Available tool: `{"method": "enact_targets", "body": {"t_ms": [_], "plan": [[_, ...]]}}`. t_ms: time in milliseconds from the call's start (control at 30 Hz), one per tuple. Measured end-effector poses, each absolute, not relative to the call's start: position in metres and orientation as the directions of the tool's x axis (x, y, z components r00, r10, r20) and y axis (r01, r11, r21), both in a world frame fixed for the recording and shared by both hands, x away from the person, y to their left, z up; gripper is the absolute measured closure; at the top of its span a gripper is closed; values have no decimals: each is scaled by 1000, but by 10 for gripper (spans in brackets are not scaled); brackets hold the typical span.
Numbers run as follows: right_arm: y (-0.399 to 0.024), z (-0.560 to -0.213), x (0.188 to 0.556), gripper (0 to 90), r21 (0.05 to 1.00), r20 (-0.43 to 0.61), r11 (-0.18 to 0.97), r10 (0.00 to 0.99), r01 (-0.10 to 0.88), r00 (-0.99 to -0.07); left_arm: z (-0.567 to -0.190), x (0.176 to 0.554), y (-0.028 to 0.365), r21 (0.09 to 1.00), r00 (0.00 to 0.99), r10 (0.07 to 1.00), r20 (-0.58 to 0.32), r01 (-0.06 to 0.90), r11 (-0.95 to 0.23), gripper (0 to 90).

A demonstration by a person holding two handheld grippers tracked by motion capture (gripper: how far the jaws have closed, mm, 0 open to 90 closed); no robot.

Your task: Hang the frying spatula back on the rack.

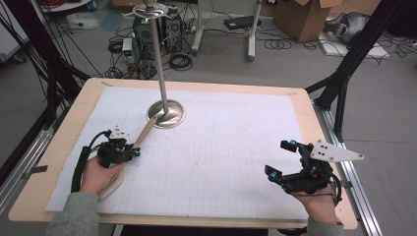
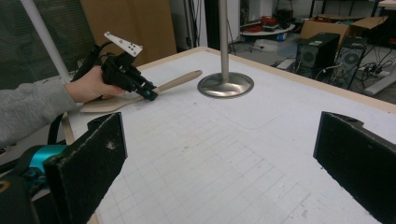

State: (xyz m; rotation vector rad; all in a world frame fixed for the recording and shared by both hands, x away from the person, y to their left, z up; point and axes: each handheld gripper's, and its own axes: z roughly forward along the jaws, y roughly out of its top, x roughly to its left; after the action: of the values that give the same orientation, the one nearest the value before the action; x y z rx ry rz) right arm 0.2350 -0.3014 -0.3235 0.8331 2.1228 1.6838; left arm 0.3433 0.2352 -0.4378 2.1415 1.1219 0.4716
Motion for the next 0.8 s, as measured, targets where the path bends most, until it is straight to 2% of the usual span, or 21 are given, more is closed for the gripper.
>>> {"method": "enact_targets", "body": {"t_ms": [100,200,300,400,800], "plan": [[-302,-323,235,13,957,116,142,612,253,-782,-437,342,236,698,570,821,16,582,-418,751],[-302,-323,234,13,957,119,138,612,254,-781,-439,340,236,715,571,821,18,567,-410,753],[-303,-322,233,14,958,116,138,611,250,-783,-442,340,245,739,559,828,-45,576,-349,755],[-303,-322,233,14,958,116,138,611,250,-783,-442,338,242,739,564,826,-13,562,-372,757],[-303,-322,234,13,959,114,138,611,247,-783,-441,337,240,734,568,823,6,557,-390,772]]}}
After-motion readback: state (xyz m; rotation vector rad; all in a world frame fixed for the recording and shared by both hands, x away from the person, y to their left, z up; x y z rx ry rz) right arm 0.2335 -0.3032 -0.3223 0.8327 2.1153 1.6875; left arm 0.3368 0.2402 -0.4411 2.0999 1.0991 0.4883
